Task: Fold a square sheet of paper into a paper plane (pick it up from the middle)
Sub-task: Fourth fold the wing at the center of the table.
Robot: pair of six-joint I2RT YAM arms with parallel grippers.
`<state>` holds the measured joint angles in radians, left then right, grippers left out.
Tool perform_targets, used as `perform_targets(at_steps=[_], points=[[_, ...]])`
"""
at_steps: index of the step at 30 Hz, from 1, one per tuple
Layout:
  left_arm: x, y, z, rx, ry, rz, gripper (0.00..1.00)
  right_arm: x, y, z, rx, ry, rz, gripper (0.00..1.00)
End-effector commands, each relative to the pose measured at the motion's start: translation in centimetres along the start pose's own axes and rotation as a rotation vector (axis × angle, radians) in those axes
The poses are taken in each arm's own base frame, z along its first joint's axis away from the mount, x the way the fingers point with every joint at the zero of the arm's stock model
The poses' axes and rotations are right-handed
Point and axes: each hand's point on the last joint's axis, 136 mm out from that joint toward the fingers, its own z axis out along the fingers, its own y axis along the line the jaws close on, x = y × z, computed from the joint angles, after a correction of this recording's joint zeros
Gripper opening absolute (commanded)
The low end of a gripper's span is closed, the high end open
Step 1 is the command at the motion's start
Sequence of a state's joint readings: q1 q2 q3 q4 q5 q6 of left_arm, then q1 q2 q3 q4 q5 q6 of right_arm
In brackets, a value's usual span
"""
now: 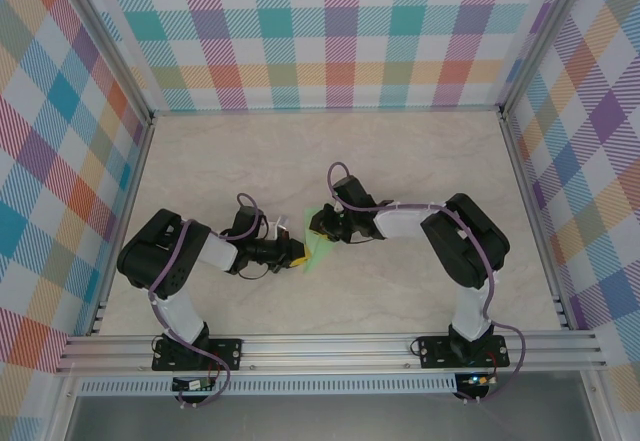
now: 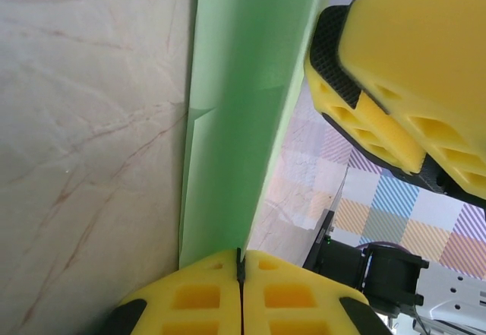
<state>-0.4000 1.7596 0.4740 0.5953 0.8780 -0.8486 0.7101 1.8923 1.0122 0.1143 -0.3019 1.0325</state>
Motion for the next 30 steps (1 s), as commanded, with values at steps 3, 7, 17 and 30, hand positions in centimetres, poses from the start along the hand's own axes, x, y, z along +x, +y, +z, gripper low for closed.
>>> perform_targets(at_steps=[3, 7, 17, 30], points=[[-0.8, 0.7, 0.0, -0.011, 0.001, -0.036, 0.05, -0.5, 1.2, -0.6, -0.024, -0.014, -0.030, 0.21], [-1.0, 0.8, 0.0, -0.010, 0.001, -0.055, 0.05, 0.4, 3.2, -1.1, -0.115, 0.029, -0.084, 0.21], [-1.2, 1.1, -0.1, -0.016, -0.001, -0.070, 0.05, 0.3, 2.9, 0.1, -0.105, 0.045, -0.066, 0.19], [-1.3, 1.7, 0.0, -0.025, 0.000, -0.101, 0.05, -0.6, 1.3, 1.5, -0.034, 0.022, -0.049, 0.20]])
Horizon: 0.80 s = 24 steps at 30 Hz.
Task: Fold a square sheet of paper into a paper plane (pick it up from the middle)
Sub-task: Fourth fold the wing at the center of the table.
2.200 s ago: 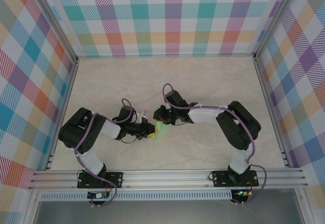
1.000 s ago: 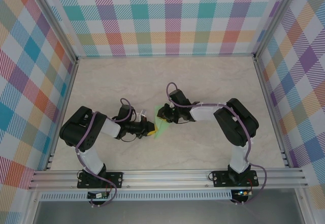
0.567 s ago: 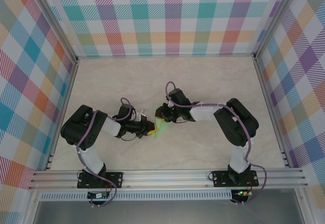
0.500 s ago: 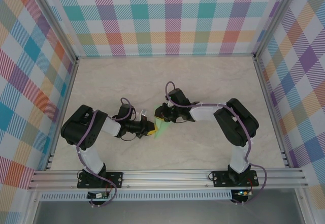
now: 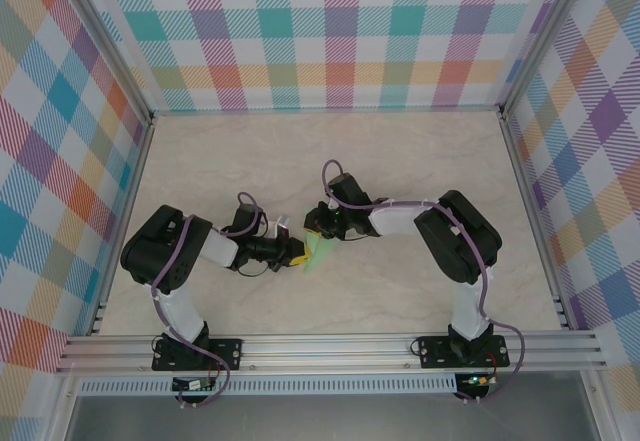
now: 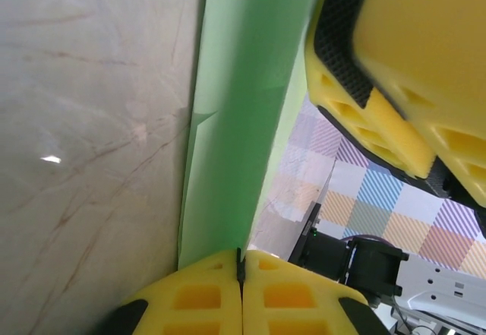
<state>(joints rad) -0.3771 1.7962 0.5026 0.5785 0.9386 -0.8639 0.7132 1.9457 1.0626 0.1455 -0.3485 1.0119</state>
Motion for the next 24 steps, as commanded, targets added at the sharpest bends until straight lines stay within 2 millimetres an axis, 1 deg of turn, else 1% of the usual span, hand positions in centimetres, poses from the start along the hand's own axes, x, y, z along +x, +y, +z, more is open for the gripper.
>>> perform_targets(at_steps=[1, 24], points=[[-1.2, 1.7, -0.2, -0.045, -0.040, -0.057, 0.05, -0.4, -0.1, 0.3, 0.012, -0.005, -0.015, 0.20], [-1.0, 3.2, -0.5, -0.067, -0.037, -0.108, 0.05, -0.5, -1.0, 1.4, 0.042, 0.024, -0.009, 0.21]])
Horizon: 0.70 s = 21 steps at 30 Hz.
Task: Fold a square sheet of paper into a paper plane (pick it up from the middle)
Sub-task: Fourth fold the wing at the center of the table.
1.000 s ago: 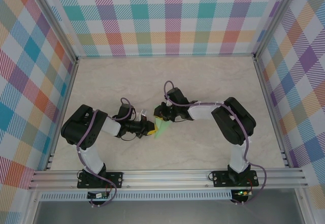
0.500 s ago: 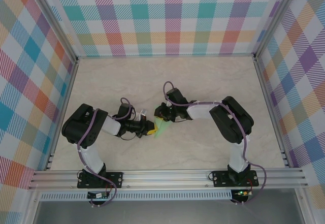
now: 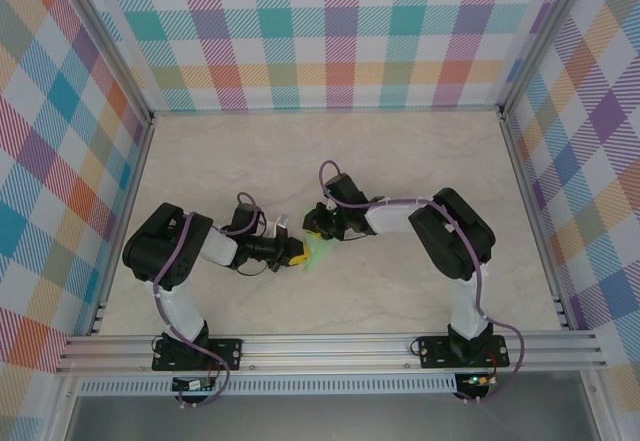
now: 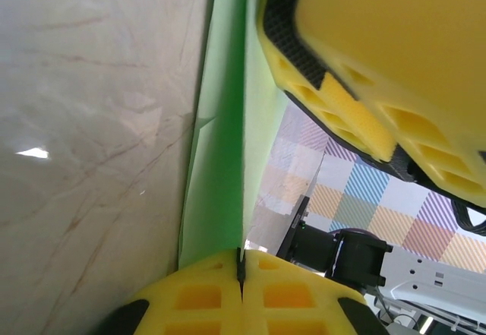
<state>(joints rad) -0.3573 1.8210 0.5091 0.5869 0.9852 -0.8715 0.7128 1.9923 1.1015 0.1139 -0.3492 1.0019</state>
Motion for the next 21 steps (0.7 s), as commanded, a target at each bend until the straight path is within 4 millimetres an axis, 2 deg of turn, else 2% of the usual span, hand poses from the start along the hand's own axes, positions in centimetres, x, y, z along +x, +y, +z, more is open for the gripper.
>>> perform_targets(at_steps=[1, 7, 11, 14, 21], points=[[-1.0, 3.1, -0.4, -0.089, -0.064, -0.086, 0.05, -0.4, -0.3, 0.5, 0.013, 0.007, -0.016, 0.21], [-1.0, 3.5, -0.4, -0.101, -0.066, -0.095, 0.05, -0.1, -1.4, 1.0, 0.051, 0.029, 0.009, 0.21], [-0.7, 3.7, -0.6, -0.120, -0.064, -0.090, 0.13, 0.4, -3.1, 1.4, 0.107, 0.050, 0.033, 0.20], [-0.3, 3.4, -0.9, -0.127, -0.054, -0.071, 0.24, 0.8, -4.0, 1.4, 0.134, 0.055, 0.044, 0.20], [0.5, 3.4, -1.5, -0.172, -0.033, -0.047, 0.26, 1.0, -4.0, 1.3, 0.133, 0.063, 0.043, 0.21]])
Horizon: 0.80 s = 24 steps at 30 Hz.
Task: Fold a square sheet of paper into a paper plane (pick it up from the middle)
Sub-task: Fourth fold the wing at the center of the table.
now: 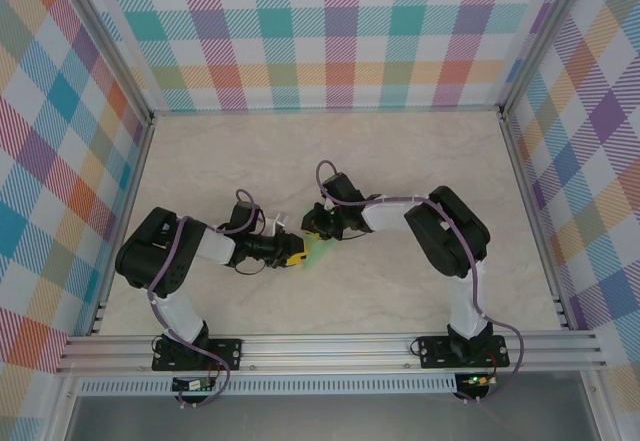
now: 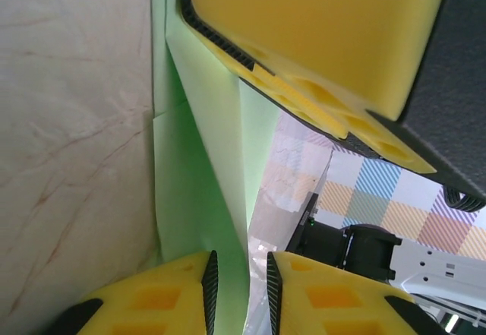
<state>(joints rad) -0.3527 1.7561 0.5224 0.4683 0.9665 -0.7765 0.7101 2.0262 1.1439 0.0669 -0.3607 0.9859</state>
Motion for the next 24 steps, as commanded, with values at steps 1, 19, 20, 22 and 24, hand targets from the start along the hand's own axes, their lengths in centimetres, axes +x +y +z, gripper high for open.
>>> perform_targets(at_steps=[1, 19, 20, 22, 24], points=[[0.65, 3.91, -0.75, -0.148, -0.021, -0.108, 0.26, 0.99, -3.57, 0.74, 0.108, 0.036, 0.040, 0.21], [1.17, 3.95, -0.49, -0.247, 0.008, -0.079, 0.22, 1.31, -4.07, 0.68, 0.119, 0.042, 0.048, 0.21], [1.27, 4.00, -0.40, -0.255, 0.014, -0.078, 0.21, 1.33, -4.14, 0.67, 0.119, 0.043, 0.049, 0.21], [1.45, 3.95, -0.16, -0.258, 0.025, -0.073, 0.21, 1.45, -4.19, 0.66, 0.120, 0.045, 0.050, 0.21], [1.64, 3.88, 0.01, -0.270, 0.030, -0.062, 0.20, 1.50, -4.31, 0.61, 0.122, 0.043, 0.053, 0.22]])
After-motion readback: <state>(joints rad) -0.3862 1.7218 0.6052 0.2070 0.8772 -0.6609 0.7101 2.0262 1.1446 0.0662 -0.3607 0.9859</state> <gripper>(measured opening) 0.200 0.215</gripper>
